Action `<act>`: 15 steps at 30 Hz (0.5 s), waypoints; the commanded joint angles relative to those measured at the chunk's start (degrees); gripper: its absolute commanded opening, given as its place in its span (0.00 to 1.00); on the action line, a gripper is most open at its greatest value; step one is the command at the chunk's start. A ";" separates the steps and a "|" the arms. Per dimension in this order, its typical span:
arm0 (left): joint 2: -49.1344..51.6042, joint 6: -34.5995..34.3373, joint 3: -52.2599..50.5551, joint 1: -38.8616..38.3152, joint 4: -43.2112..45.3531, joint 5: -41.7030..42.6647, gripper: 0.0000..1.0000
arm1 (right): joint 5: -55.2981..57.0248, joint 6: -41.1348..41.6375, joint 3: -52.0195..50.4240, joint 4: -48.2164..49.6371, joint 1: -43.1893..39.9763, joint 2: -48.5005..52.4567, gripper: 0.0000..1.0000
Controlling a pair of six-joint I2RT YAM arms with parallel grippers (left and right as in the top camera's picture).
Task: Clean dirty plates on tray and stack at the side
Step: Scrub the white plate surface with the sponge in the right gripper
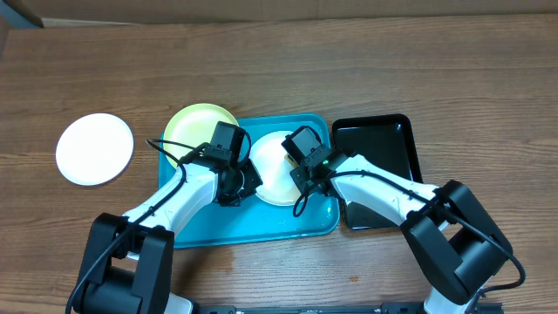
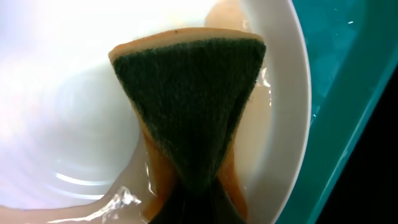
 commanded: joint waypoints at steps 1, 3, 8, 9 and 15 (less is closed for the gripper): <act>0.74 0.35 -0.04 -0.11 -0.81 -0.57 0.04 | -5.51 -3.13 -0.48 0.24 -0.11 2.89 0.04; 0.74 0.52 -0.04 -0.11 -0.81 -0.57 0.04 | -7.28 -5.22 -0.48 0.44 -0.28 2.89 0.04; 0.74 1.03 -0.04 -0.11 -0.81 -0.59 0.04 | -10.69 -7.37 -0.44 1.05 -1.60 2.89 0.04; 0.74 1.25 -0.04 -0.11 -0.79 -0.57 0.04 | -12.00 -8.33 -0.39 1.18 -2.12 2.89 0.04; 0.74 1.38 -0.04 -0.11 -0.81 -0.57 0.04 | -16.44 -9.44 -0.37 4.13 -7.30 2.89 0.04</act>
